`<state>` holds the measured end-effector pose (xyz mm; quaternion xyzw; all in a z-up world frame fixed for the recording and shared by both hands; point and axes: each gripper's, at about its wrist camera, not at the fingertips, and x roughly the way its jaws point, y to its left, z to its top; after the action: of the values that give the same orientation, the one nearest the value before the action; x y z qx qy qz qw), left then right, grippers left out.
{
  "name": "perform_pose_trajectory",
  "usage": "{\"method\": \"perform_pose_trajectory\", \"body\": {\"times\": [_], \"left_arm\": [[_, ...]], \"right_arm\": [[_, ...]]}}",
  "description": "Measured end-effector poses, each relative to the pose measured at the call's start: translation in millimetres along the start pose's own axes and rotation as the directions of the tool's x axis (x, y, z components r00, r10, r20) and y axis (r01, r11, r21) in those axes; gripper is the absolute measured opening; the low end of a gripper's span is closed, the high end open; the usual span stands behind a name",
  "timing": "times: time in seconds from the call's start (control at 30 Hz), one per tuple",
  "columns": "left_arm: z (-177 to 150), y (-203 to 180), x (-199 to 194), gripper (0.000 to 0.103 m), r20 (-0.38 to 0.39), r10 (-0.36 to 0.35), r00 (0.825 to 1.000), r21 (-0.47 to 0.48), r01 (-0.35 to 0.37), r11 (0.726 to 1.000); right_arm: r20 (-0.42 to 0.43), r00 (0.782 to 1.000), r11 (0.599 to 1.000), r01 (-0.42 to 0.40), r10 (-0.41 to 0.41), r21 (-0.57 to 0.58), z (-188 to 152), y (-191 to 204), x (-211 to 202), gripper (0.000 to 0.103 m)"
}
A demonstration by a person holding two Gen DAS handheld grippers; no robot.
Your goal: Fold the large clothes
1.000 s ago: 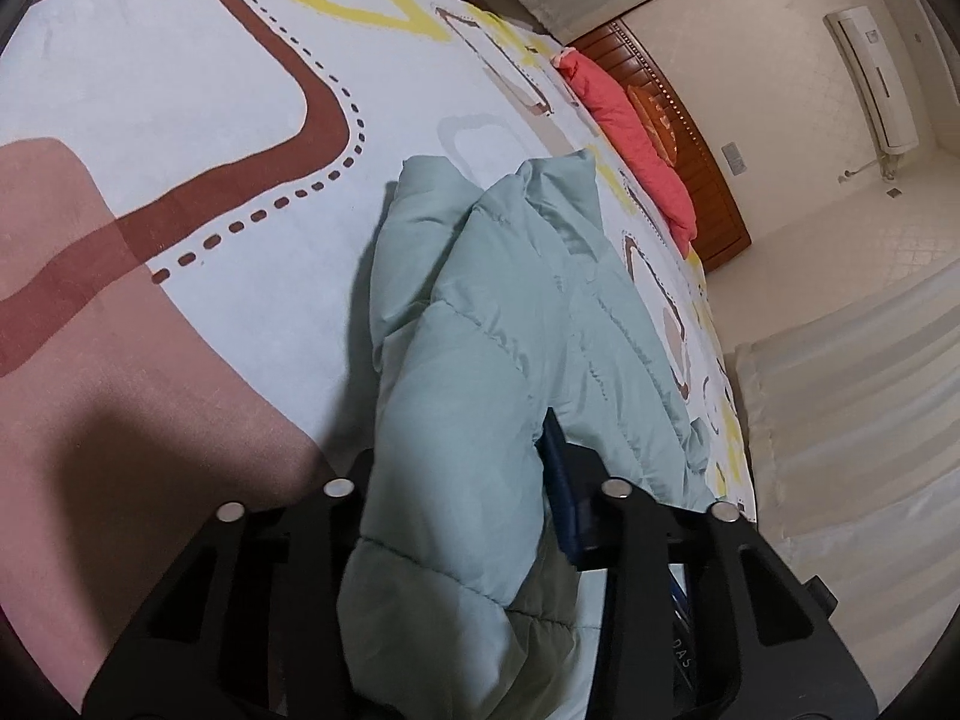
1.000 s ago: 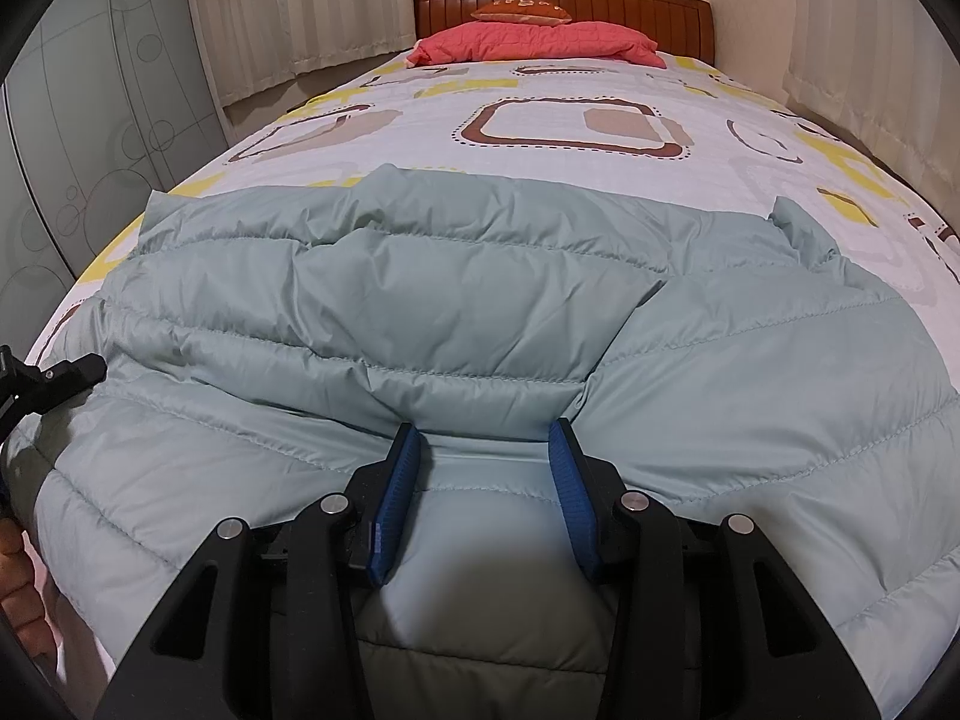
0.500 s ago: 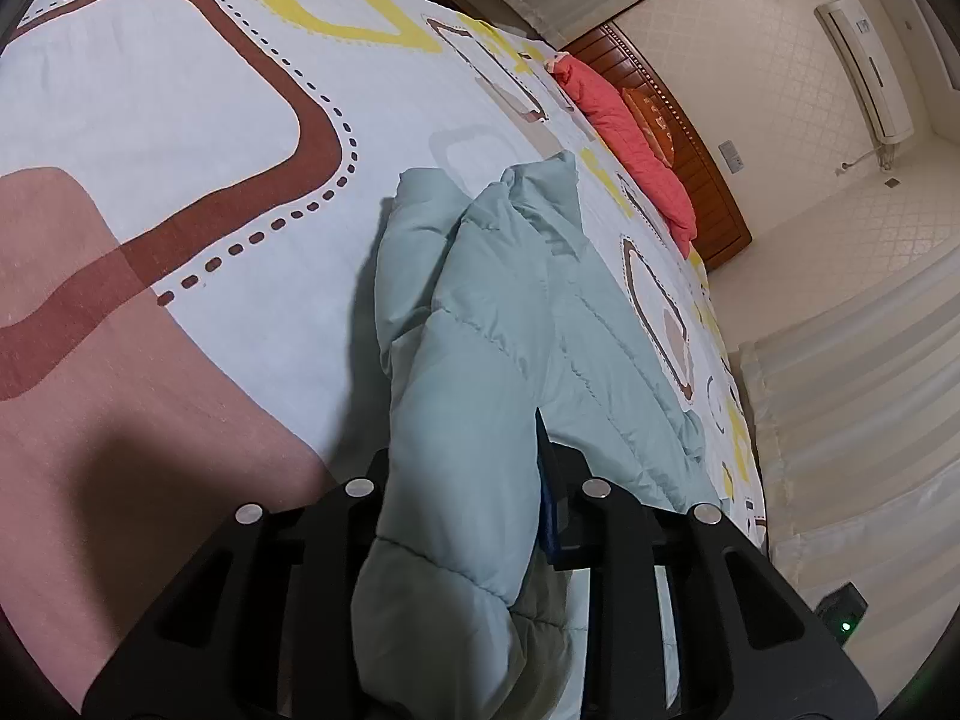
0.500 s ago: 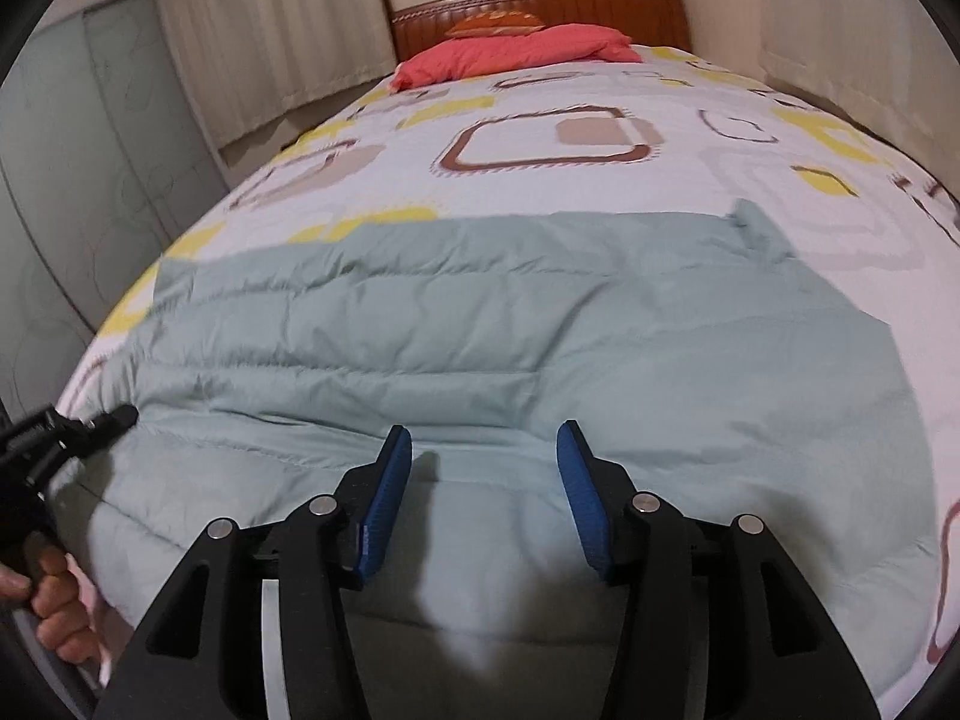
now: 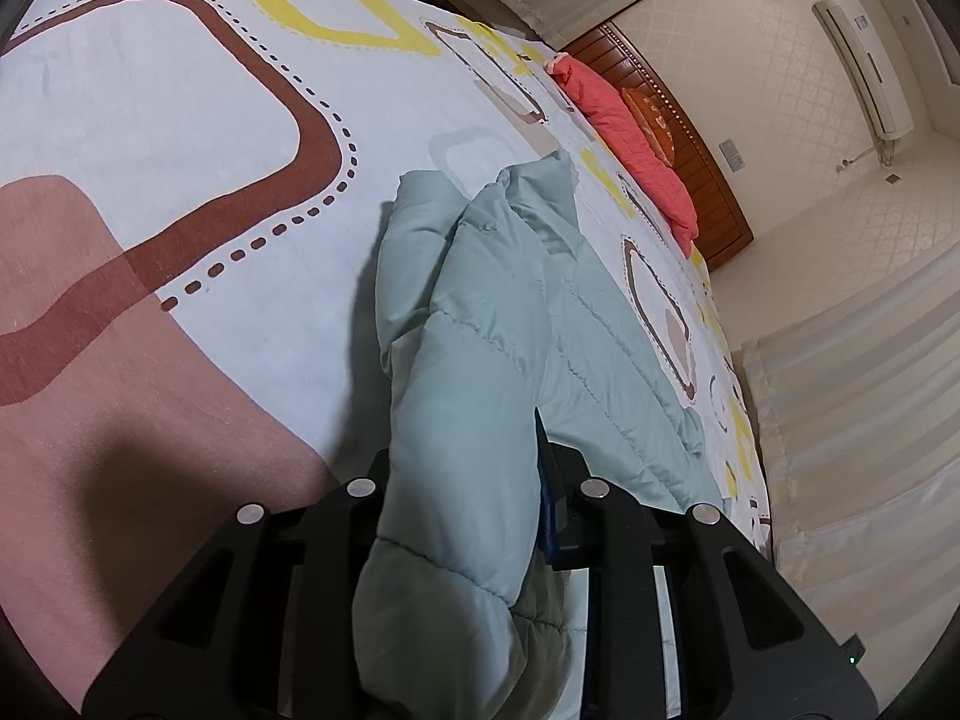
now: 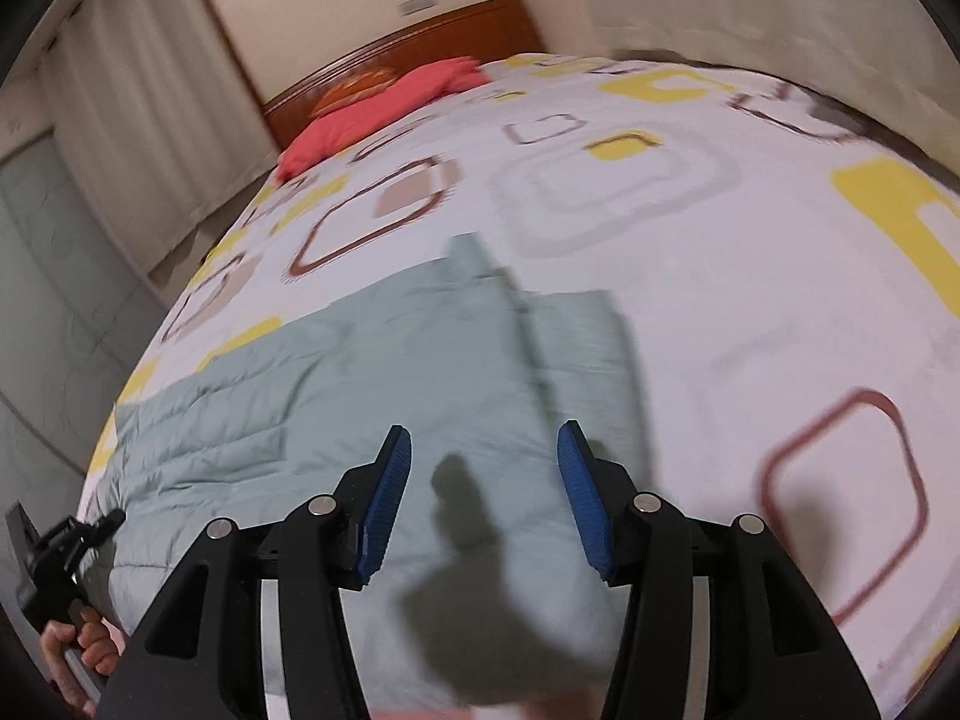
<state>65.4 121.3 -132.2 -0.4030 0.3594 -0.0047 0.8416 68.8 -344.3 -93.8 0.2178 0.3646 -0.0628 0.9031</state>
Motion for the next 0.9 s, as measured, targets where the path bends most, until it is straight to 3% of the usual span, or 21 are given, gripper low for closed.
{"method": "perform_pose_trajectory", "body": {"times": [0.07, 0.2, 0.3, 0.67, 0.7, 0.77, 0.9], "left_arm": [[0.3, 0.9, -0.2, 0.028, 0.001, 0.003, 1.000, 0.001, -0.003, 1.000], [1.2, 0.7, 0.8, 0.028, 0.001, 0.006, 1.000, 0.003, -0.006, 1.000], [1.4, 0.3, 1.4, 0.028, 0.000, 0.007, 1.000, 0.002, -0.007, 1.000], [1.5, 3.3, 3.6, 0.028, 0.001, 0.007, 1.000, -0.004, -0.007, 1.000], [1.3, 3.8, 3.5, 0.028, 0.002, 0.006, 1.000, -0.006, -0.006, 1.000], [1.0, 5.4, 3.8, 0.028, 0.002, 0.002, 1.000, -0.010, -0.002, 1.000], [-0.3, 9.6, 4.1, 0.031, -0.001, -0.011, 1.000, -0.035, 0.011, 0.999]], "right_arm": [[0.004, 1.000, 0.999, -0.007, 0.007, 0.048, -2.4, -14.9, -3.4, 0.062], [-0.011, 1.000, 0.994, -0.022, 0.023, 0.107, -4.1, -31.6, 3.8, 0.064], [-0.037, 0.996, 0.982, -0.075, 0.082, 0.172, -7.4, -40.7, 12.4, 0.068], [-0.052, 0.974, 0.930, -0.192, 0.219, 0.313, -17.1, -54.4, 41.1, 0.068], [-0.051, 0.975, 0.932, -0.192, 0.218, 0.308, -16.9, -53.5, 42.2, 0.066], [-0.057, 0.974, 0.936, -0.192, 0.218, 0.295, -18.1, -52.9, 42.7, 0.053], [-0.065, 0.969, 0.932, -0.209, 0.238, 0.297, -20.6, -53.2, 47.0, 0.047]]}}
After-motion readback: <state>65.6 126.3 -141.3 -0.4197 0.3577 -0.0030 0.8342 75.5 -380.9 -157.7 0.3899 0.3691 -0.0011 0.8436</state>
